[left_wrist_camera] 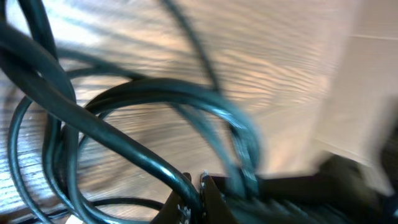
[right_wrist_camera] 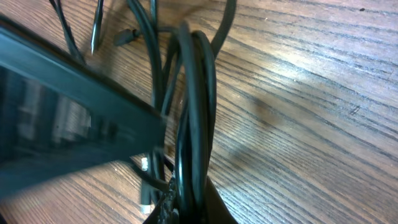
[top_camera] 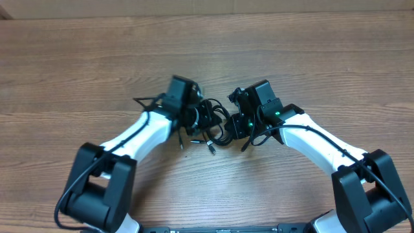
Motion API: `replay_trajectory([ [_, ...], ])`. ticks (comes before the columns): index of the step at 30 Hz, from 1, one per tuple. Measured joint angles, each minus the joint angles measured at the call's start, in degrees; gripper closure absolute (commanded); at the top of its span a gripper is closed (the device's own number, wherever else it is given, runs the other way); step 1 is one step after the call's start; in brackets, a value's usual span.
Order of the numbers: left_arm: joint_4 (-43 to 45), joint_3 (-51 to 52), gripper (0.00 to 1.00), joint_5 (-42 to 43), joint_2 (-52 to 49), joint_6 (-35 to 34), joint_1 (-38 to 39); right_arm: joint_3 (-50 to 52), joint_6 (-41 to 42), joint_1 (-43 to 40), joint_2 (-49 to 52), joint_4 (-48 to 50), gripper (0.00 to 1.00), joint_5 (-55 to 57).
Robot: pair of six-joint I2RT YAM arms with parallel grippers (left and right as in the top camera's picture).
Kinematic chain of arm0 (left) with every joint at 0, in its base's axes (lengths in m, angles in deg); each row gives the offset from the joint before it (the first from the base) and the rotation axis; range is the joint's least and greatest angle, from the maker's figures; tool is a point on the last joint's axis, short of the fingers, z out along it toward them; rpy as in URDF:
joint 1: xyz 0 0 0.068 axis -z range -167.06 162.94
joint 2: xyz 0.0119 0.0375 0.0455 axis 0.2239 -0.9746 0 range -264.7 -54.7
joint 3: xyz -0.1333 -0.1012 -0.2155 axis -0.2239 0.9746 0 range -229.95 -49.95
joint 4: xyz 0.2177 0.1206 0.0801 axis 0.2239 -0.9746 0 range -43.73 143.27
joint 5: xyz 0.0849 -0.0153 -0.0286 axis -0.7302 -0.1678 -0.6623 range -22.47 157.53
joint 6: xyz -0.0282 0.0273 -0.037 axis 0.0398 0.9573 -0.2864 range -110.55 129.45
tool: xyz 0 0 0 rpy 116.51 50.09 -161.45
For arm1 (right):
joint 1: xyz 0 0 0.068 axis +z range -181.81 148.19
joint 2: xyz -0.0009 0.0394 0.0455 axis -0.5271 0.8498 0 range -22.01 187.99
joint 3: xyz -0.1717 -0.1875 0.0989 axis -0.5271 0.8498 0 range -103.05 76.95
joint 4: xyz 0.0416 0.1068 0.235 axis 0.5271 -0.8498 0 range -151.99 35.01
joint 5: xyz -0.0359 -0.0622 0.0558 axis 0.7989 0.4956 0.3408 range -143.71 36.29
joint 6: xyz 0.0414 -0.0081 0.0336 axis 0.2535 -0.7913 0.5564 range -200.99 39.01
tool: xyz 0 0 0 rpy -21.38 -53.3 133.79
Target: Untangle cables
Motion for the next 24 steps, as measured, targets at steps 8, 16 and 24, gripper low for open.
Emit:
replay_trajectory([
  [8, 0.66, -0.13, 0.96, 16.02, 8.57, 3.48, -10.67, 0.0, 0.07, 0.0, 0.0, 0.15, 0.96, -0.04],
  [16, -2.1, -0.28, 0.94, 27.36, 10.29, 9.2, -18.78, 0.0, -0.02, 0.02, 0.0, 0.17, 0.96, -0.24],
  [24, -20.11, -0.74, 0.95, 17.97, 10.29, 20.92, -19.37, 0.0, 0.61, 0.02, 0.0, 0.59, 0.96, -0.76],
])
